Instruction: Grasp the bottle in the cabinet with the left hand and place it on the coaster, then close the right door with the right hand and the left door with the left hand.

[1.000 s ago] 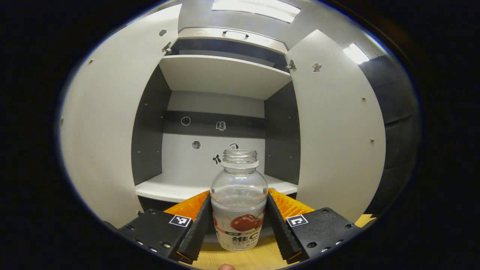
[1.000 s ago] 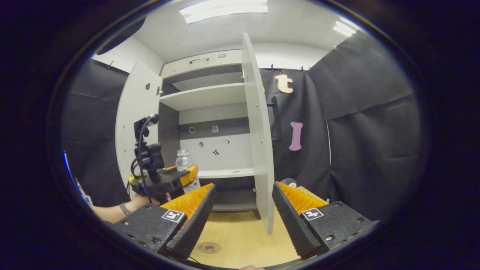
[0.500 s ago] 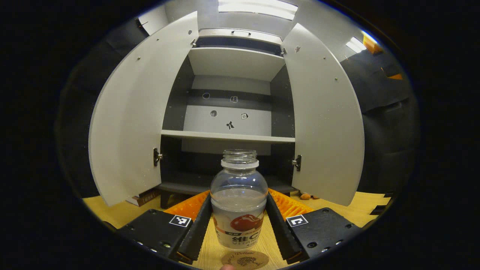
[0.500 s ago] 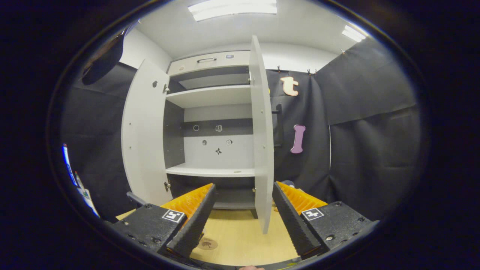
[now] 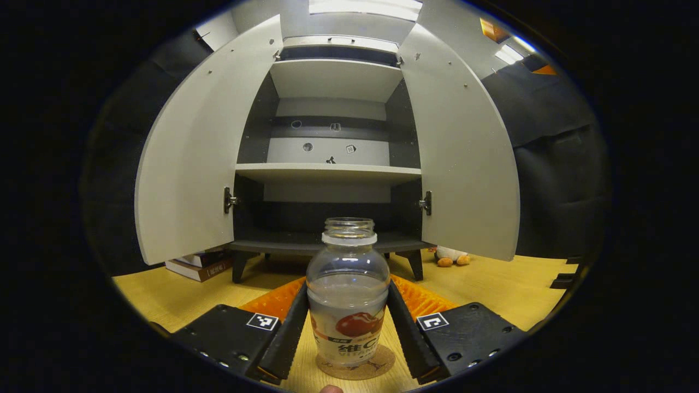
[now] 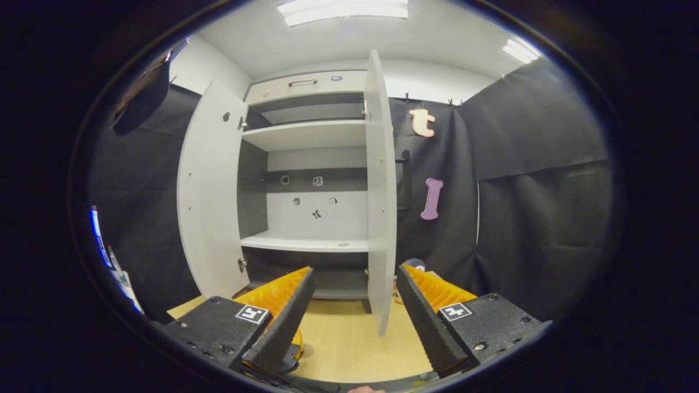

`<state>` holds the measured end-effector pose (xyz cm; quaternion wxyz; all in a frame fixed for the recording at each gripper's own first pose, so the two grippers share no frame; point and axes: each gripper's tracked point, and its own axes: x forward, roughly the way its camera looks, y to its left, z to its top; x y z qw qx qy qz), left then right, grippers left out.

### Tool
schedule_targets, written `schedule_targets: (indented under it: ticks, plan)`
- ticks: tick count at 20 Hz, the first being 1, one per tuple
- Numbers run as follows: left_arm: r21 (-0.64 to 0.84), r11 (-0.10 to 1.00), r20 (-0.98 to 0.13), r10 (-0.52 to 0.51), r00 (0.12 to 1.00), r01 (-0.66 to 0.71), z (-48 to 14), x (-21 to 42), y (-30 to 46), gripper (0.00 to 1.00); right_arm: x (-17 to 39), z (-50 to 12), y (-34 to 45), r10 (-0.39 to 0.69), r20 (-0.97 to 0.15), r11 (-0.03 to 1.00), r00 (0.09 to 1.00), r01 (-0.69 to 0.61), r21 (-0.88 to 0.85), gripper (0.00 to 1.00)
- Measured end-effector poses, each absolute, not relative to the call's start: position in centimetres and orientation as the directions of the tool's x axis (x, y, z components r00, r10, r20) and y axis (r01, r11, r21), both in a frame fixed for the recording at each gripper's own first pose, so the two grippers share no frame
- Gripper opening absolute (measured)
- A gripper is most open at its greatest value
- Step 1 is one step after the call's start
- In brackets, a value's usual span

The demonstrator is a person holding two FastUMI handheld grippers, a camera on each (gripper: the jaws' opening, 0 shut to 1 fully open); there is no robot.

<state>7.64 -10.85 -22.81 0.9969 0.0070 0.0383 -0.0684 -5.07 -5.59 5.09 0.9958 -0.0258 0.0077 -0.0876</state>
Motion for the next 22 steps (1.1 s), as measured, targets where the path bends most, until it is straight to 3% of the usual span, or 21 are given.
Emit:
schedule_targets:
  ticks: [3,4,7,13,16,22]
  plan:
    - [0.004,0.992,-0.061,-0.128,0.99,0.128,-22.8,7.3,-10.7,0.77,-5.1,5.0,-5.4,-0.175,-0.008,0.983,0.985,0.174,-0.06,0.99]
    - [0.008,0.992,-0.06,-0.127,0.99,0.127,-22.8,7.2,-10.7,0.77,-5.0,4.8,-5.4,-0.173,-0.01,0.983,0.985,0.173,-0.058,0.94]
    - [0.004,0.99,-0.072,-0.138,0.988,0.139,-22.9,7.1,-10.8,0.79,-4.9,4.5,-5.2,-0.163,-0.019,0.986,0.986,0.163,-0.032,1.0]
    - [0.009,0.99,-0.067,-0.138,0.988,0.138,-21.7,6.6,-10.8,0.94,-4.8,4.2,-5.9,-0.169,-0.018,0.985,0.985,0.169,-0.025,0.99]
    - [-0.018,0.995,-0.017,-0.1,0.995,0.1,-18.7,6.3,-9.7,0.95,-4.8,3.9,-6.3,-0.172,-0.015,0.985,0.985,0.171,-0.011,0.98]
    - [-0.075,0.985,0.116,-0.144,0.983,0.153,-7.3,4.4,-9.6,0.96,-4.2,5.7,-9.0,-0.194,0.065,0.981,0.979,0.194,0.007,0.98]
